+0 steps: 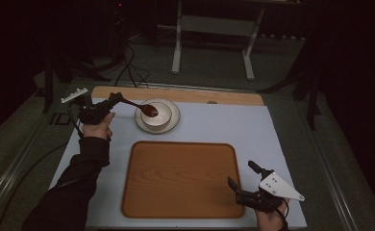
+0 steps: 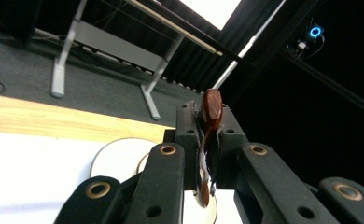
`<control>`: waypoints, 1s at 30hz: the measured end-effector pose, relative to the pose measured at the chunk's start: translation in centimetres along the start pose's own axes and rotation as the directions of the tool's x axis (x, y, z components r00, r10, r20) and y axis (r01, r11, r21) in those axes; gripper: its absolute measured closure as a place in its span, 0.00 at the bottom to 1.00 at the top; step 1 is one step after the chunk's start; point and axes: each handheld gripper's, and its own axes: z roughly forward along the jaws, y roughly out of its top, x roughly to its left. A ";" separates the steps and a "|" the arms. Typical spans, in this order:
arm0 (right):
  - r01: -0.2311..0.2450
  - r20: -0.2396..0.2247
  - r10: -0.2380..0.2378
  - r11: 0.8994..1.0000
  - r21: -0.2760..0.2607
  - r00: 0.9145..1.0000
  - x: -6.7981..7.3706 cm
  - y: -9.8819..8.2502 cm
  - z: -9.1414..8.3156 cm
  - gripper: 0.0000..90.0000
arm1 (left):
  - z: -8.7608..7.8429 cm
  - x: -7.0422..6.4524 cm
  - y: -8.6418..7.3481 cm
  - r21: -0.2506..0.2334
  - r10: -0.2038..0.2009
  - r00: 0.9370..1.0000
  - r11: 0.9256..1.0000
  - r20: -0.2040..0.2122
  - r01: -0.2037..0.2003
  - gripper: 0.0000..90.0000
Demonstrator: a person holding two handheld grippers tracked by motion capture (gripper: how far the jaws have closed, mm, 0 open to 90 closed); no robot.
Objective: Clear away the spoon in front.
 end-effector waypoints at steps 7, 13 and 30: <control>0.008 -0.007 -0.008 1.000 -0.005 1.000 0.1 0.0 0.0 0.15 | -1.4 -0.8 1.4 0.026 0.052 0.998 0.998 0.024 -0.053 0.93; 0.001 -0.010 -0.001 1.000 0.001 1.000 0.1 0.0 0.0 0.15 | -2.2 -1.6 2.2 0.071 0.094 0.994 0.993 0.058 -0.098 0.93; -0.007 -0.021 0.006 1.000 -0.010 1.000 0.1 0.0 -0.1 0.15 | -3.8 -3.3 2.9 0.192 0.209 0.930 0.942 0.304 -0.274 0.93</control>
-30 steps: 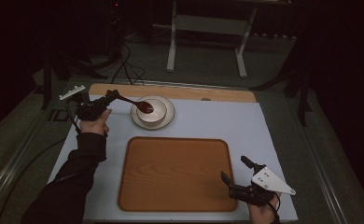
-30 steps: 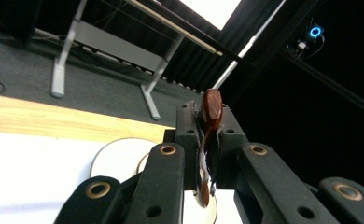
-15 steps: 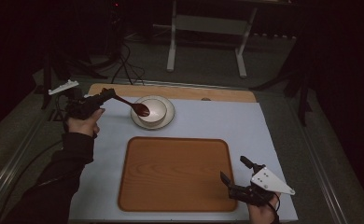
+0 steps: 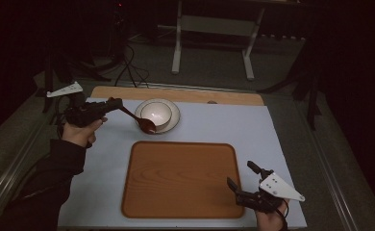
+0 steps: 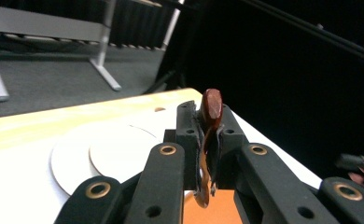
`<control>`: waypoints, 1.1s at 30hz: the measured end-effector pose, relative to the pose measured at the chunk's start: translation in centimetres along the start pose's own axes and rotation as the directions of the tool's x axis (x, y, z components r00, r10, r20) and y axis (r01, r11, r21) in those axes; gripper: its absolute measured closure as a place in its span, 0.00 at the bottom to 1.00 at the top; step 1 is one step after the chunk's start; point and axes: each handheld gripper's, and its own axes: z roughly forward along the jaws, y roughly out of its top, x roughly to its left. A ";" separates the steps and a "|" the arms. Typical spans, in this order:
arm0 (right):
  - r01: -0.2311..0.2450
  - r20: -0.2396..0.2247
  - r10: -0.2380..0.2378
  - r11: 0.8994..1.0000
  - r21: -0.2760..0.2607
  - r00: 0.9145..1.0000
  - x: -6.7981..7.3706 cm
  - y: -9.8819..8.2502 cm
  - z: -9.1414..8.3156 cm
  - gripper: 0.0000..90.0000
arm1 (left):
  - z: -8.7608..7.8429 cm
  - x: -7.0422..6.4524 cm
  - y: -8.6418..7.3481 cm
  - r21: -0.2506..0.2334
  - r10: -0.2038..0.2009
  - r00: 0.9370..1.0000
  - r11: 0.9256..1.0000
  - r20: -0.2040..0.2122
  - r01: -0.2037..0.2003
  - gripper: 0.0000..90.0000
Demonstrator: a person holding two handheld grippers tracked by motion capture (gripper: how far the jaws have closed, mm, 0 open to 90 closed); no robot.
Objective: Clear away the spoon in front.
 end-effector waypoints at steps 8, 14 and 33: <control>-0.008 -0.011 0.008 1.000 0.002 1.000 0.0 -0.1 0.0 0.16 | 0.0 -0.6 -0.3 0.050 0.059 0.990 0.997 0.131 -0.066 0.93; -0.011 -0.011 0.011 1.000 0.007 1.000 0.0 -0.1 0.1 0.16 | 0.0 -1.1 -0.8 0.100 0.098 0.973 0.988 0.209 -0.121 0.93; -0.020 -0.024 0.020 1.000 0.017 1.000 0.0 -0.1 0.2 0.16 | 2.9 -3.3 -3.3 0.318 0.138 0.885 0.899 0.444 -0.300 0.93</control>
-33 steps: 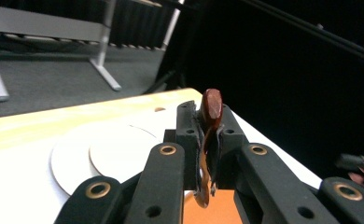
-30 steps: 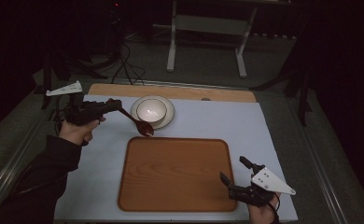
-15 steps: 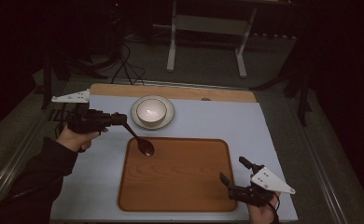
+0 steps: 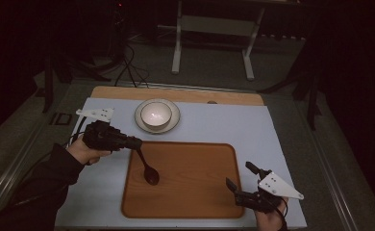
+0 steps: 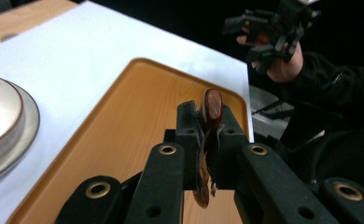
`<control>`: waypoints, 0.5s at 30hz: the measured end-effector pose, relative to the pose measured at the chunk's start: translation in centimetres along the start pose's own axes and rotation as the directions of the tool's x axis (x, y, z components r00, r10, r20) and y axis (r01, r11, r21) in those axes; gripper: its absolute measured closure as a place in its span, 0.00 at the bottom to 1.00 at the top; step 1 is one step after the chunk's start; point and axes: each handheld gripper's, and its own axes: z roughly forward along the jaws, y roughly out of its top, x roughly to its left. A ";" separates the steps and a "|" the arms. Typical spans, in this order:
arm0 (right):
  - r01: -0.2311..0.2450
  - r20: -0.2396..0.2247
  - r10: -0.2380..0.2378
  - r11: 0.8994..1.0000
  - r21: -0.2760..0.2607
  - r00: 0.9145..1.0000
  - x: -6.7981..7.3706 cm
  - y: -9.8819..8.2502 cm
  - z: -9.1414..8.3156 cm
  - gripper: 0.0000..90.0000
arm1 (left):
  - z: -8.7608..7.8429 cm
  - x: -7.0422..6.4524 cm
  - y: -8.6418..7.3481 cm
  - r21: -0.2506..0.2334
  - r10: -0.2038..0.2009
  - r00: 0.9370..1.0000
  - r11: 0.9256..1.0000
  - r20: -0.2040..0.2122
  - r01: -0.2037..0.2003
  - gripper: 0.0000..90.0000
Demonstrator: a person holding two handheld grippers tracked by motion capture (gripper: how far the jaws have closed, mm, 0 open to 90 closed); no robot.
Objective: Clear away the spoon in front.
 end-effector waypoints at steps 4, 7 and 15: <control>-0.004 -0.004 0.004 1.000 0.003 1.000 0.0 0.0 0.0 0.16 | 0.9 0.0 -0.3 0.037 0.007 0.999 0.999 0.033 -0.008 0.93; -0.005 -0.007 0.005 1.000 0.005 1.000 0.0 0.0 0.1 0.16 | 1.5 0.0 -0.6 0.062 0.004 0.999 0.998 0.050 -0.007 0.93; -0.010 -0.015 0.010 1.000 0.009 1.000 0.0 -0.1 0.1 0.16 | 2.8 -0.1 -1.3 0.126 -0.002 0.995 0.992 0.096 -0.010 0.93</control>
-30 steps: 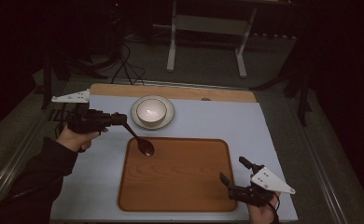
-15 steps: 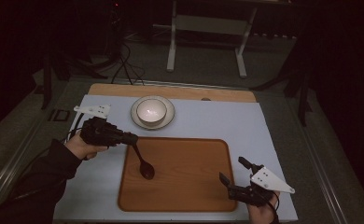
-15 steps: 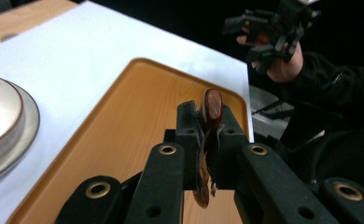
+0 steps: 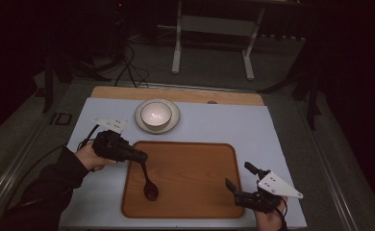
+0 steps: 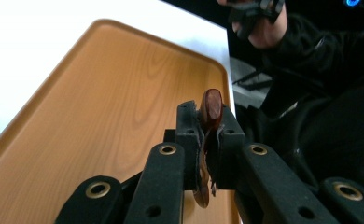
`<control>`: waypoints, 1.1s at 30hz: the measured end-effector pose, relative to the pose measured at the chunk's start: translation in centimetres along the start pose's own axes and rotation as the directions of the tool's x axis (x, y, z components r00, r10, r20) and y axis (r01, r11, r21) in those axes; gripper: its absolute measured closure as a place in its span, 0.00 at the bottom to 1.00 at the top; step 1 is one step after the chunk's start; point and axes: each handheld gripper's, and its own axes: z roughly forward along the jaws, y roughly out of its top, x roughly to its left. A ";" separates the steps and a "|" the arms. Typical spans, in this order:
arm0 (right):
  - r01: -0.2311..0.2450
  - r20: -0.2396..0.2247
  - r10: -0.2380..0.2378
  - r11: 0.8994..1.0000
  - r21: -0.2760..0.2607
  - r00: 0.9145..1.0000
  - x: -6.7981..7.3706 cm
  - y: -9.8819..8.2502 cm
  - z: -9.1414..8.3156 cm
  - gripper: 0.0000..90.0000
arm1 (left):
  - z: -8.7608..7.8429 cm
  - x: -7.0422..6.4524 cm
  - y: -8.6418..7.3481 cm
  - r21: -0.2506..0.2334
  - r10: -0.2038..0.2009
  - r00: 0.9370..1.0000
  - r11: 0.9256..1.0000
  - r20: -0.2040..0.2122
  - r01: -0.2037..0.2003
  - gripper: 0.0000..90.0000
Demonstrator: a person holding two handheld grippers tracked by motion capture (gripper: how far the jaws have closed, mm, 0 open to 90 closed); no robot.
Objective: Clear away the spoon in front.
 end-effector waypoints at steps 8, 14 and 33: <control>0.000 -0.002 0.000 1.000 0.002 1.000 0.0 0.0 0.0 0.16 | 1.2 0.5 -0.4 0.033 -0.023 0.999 0.999 0.024 0.022 0.93; 0.001 -0.008 -0.001 1.000 0.008 1.000 0.0 0.0 0.0 0.16 | 1.9 1.1 -0.9 0.044 -0.062 0.997 0.997 0.049 0.060 0.92; -0.004 -0.021 0.004 1.000 0.014 1.000 0.0 -0.1 0.1 0.16 | 3.8 2.0 -3.1 -0.077 -0.039 0.997 0.996 -0.060 0.034 0.81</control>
